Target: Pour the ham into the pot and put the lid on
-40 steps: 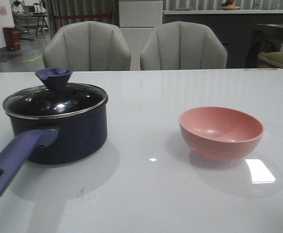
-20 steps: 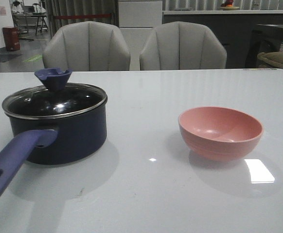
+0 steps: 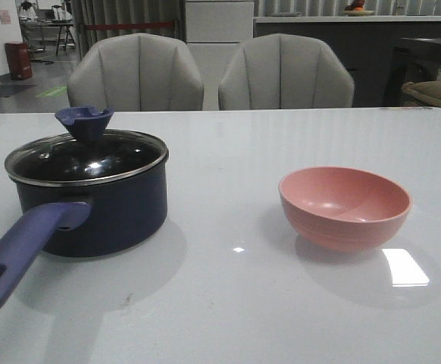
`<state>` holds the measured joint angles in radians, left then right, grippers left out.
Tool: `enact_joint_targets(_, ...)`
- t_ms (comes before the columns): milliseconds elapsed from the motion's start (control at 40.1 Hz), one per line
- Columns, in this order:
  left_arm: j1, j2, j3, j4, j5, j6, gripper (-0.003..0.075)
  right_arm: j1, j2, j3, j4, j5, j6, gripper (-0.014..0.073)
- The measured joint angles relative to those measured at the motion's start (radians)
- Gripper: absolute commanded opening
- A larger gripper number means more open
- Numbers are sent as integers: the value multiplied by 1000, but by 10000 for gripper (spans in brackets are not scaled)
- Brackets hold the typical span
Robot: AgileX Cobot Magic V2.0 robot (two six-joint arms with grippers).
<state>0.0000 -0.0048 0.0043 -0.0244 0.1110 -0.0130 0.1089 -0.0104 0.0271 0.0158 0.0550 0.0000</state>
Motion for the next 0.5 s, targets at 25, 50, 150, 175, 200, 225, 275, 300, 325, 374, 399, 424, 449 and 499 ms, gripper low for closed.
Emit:
enact_joint_targets(25, 0, 0, 0, 0, 0, 0, 113, 0, 0, 0, 0, 0, 7, 143)
enact_joint_targets(50, 0, 0, 0, 0, 0, 0, 113, 0, 0, 0, 0, 0, 11, 143)
enact_joint_targets(150, 0, 0, 0, 0, 0, 0, 113, 0, 0, 0, -6, -1, 34, 143)
enact_joint_targets(175, 0, 0, 0, 0, 0, 0, 113, 0, 0, 0, -6, -1, 36, 143)
enact_joint_targets(200, 0, 0, 0, 0, 0, 0, 113, 0, 0, 0, -6, -1, 39, 143)
enact_joint_targets(225, 0, 0, 0, 0, 0, 0, 113, 0, 0, 0, -6, -1, 40, 143)
enact_joint_targets(275, 0, 0, 0, 0, 0, 0, 113, 0, 0, 0, -7, -1, 43, 143)
enact_joint_targets(300, 0, 0, 0, 0, 0, 0, 113, 0, 0, 0, -7, -1, 43, 143)
enact_joint_targets(325, 0, 0, 0, 0, 0, 0, 113, 0, 0, 0, -7, -1, 43, 143)
enact_joint_targets(374, 0, 0, 0, 0, 0, 0, 113, 0, 0, 0, -7, -1, 43, 143)
enact_joint_targets(399, 0, 0, 0, 0, 0, 0, 113, 5, 0, 0, -7, -1, 43, 143)
enact_joint_targets(424, 0, 0, 0, 0, 0, 0, 113, 7, 0, 0, -7, -1, 43, 143)
enact_joint_targets(449, 0, 0, 0, 0, 0, 0, 113, 11, 0, 0, -7, -1, 43, 143)
enact_joint_targets(499, 0, 0, 0, 0, 0, 0, 113, 22, 0, 0, -7, -1, 43, 143)
